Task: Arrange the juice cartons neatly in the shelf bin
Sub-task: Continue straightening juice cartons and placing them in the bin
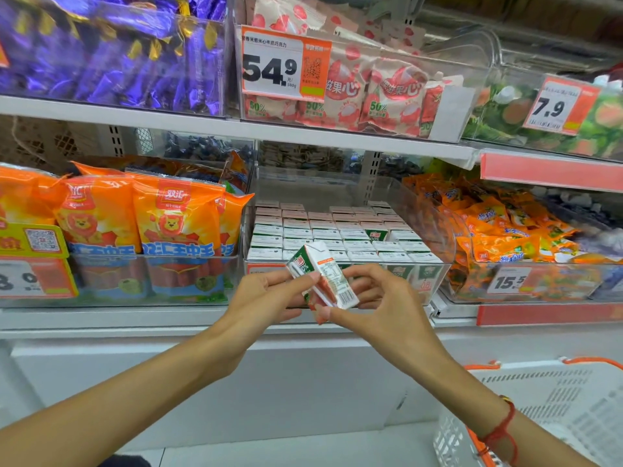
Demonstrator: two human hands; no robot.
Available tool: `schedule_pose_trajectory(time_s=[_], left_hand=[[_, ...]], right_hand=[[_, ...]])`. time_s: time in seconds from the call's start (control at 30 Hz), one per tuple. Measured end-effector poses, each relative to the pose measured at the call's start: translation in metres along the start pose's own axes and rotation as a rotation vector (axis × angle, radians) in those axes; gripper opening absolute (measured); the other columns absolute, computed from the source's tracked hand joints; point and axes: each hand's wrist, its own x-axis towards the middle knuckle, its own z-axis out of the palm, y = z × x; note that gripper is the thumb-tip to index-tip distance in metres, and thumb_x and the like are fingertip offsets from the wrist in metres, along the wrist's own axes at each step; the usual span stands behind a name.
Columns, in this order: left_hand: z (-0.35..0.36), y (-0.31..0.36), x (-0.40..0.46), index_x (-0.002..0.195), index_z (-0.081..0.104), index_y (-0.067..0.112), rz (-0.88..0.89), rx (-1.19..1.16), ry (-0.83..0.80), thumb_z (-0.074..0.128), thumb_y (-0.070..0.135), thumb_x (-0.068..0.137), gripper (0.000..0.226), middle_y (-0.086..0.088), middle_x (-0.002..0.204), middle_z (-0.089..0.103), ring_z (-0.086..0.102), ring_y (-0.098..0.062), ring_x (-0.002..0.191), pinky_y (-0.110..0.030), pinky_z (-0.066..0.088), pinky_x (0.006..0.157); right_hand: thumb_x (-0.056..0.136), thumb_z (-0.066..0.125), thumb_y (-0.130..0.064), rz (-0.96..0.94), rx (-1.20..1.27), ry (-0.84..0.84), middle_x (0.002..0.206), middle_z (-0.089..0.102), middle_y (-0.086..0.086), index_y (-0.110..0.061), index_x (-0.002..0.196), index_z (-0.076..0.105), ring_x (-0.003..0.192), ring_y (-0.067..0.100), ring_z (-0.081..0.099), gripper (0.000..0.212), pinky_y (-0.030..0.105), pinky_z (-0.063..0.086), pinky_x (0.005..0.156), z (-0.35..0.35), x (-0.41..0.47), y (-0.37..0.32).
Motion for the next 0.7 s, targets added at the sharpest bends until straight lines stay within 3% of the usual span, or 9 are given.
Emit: schedule_pose_trajectory(time_s=[0.17, 0.3, 0.37, 0.53, 0.7], left_hand=[[0.005, 0.006, -0.004, 0.086, 0.069, 0.035, 0.145, 0.059, 0.048, 0.082, 0.029, 0.071, 0.021, 0.017, 0.080, 0.075, 0.071, 0.001, 0.078, -0.008, 0.052, 0.061], [0.001, 0.013, -0.006, 0.104, 0.065, 0.038, 0.307, 0.250, 0.051, 0.086, 0.032, 0.063, 0.047, 0.022, 0.095, 0.073, 0.067, 0.008, 0.089, -0.007, 0.051, 0.071], [0.000, 0.016, -0.007, 0.117, 0.059, 0.041, 0.419, 0.385, 0.044, 0.085, 0.040, 0.061, 0.061, 0.028, 0.105, 0.067, 0.062, 0.011, 0.099, -0.006, 0.049, 0.079], [-0.002, 0.017, -0.009, 0.115, 0.052, 0.048, 0.633, 0.528, 0.037, 0.080, 0.043, 0.065, 0.058, 0.034, 0.114, 0.057, 0.054, 0.011, 0.110, -0.001, 0.042, 0.084], [-0.002, 0.013, -0.007, 0.123, 0.053, 0.041, 0.869, 0.757, 0.045, 0.077, 0.036, 0.073, 0.055, 0.032, 0.110, 0.056, 0.051, 0.009, 0.109, -0.006, 0.041, 0.092]], right_hand=[[0.059, 0.091, -0.035, -0.058, -0.067, -0.100, 0.092, 0.064, -0.016, -0.036, 0.103, 0.051, 0.085, -0.001, 0.061, 0.059, 0.018, 0.053, 0.074, 0.003, -0.007, 0.001], [0.071, 0.076, -0.049, 0.082, 0.215, -0.282, 0.111, 0.069, -0.018, -0.039, 0.115, 0.062, 0.104, 0.000, 0.063, 0.047, 0.026, 0.051, 0.092, -0.010, -0.003, -0.002], [0.073, 0.069, -0.055, 0.101, 0.324, -0.274, 0.108, 0.070, -0.017, -0.036, 0.109, 0.068, 0.106, 0.005, 0.065, 0.040, 0.032, 0.051, 0.098, -0.016, 0.000, -0.004], [0.071, 0.072, -0.055, 0.063, 0.394, -0.229, 0.102, 0.072, -0.008, -0.030, 0.103, 0.071, 0.106, 0.016, 0.068, 0.041, 0.044, 0.045, 0.105, -0.017, 0.002, -0.005], [0.074, 0.070, -0.056, 0.055, 0.401, -0.167, 0.099, 0.074, 0.002, -0.022, 0.096, 0.074, 0.101, 0.023, 0.068, 0.041, 0.045, 0.050, 0.100, -0.019, 0.004, -0.002]])
